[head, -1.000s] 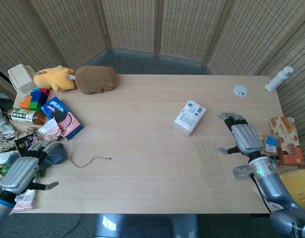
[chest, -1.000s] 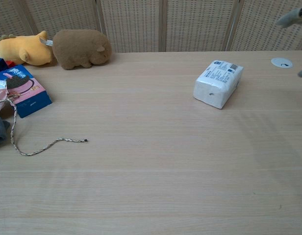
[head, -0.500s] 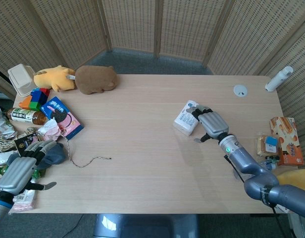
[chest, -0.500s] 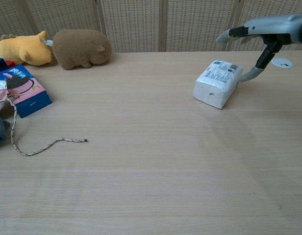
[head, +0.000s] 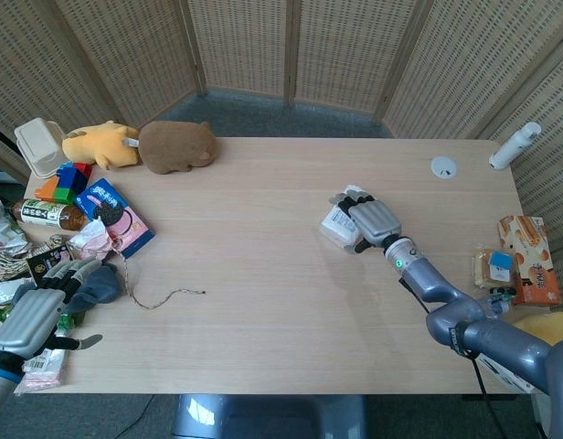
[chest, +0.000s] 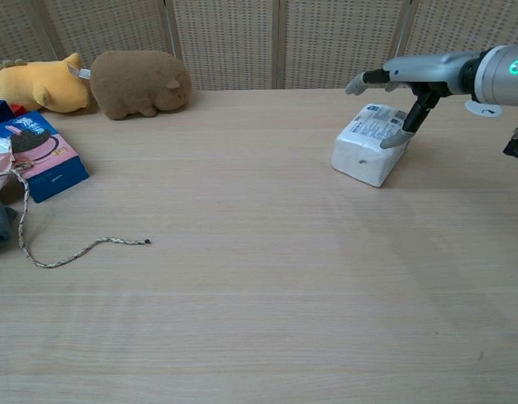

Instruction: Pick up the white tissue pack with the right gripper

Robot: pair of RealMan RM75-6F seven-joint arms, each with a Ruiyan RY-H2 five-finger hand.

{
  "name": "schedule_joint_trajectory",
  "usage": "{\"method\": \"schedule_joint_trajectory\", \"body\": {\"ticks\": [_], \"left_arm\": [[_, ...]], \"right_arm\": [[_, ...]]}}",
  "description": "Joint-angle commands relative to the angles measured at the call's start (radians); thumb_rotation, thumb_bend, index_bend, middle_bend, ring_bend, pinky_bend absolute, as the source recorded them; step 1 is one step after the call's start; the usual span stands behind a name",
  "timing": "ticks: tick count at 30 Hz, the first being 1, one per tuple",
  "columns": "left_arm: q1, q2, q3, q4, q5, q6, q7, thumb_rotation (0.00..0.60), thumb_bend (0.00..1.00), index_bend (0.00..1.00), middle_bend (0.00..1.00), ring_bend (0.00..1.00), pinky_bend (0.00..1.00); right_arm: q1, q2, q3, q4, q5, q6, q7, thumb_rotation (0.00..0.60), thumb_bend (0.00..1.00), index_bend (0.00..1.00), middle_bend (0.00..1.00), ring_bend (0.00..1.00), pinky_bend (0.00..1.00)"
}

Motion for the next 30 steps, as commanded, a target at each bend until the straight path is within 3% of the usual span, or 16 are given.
{"method": "schedule_joint_trajectory", "body": {"ticks": [1, 17, 30], "left_arm": [[0.001, 0.003, 0.000, -0.002, -0.003, 0.000, 0.002, 0.600, 0.00, 0.00, 0.00, 0.00, 0.00], [0.011, 0.027, 0.000, -0.019, -0.008, 0.011, 0.006, 0.600, 0.00, 0.00, 0.00, 0.00, 0.00], [-0.009, 0.010, -0.011, -0.012, 0.001, -0.010, 0.004, 0.600, 0.00, 0.00, 0.00, 0.00, 0.00]], "right_arm": [[0.026, -0.033, -0.017, 0.048, -0.021, -0.024, 0.019, 0.600, 0.24, 0.00, 0.00, 0.00, 0.00], [0.081, -0.123, -0.069, 0.220, -0.033, -0.126, 0.043, 0.600, 0.24, 0.00, 0.00, 0.00, 0.00], [0.001, -0.063, -0.101, 0.162, 0.028, -0.086, -0.027, 0.600, 0.24, 0.00, 0.00, 0.00, 0.00]]}}
